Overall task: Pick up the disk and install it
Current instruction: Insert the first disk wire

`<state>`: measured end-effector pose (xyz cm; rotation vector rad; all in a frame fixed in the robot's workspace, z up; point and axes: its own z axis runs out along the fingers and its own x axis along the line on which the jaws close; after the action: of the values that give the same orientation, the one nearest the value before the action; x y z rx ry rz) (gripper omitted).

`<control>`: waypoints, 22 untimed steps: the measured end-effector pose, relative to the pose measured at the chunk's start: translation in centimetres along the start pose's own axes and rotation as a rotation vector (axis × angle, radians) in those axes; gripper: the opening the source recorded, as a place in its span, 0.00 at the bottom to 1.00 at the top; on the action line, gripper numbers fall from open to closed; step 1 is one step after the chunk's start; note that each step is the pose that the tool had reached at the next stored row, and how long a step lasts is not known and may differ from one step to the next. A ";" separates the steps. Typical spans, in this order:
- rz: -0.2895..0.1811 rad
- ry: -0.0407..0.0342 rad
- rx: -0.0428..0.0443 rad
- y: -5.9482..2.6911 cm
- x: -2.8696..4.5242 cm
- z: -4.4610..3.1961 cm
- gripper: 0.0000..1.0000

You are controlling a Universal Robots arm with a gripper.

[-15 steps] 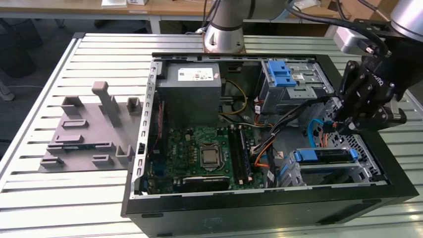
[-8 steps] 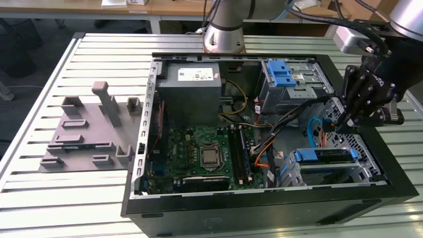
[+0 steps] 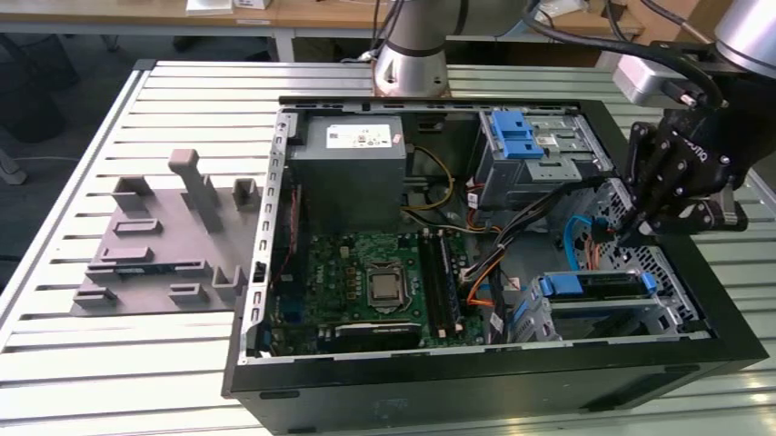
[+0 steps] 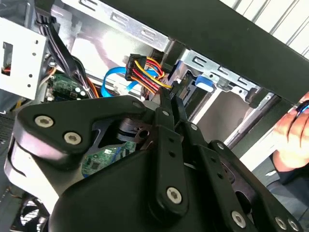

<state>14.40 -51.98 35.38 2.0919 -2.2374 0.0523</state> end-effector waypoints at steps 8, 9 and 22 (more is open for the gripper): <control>-0.026 -0.0012 0.0115 0.12 0.84 0.15 0.17; -0.028 -0.0035 0.0125 0.18 0.91 0.19 0.17; -0.038 -0.0238 0.0243 0.60 2.89 0.71 0.17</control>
<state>13.59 -54.86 34.93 2.1583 -2.2201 0.0529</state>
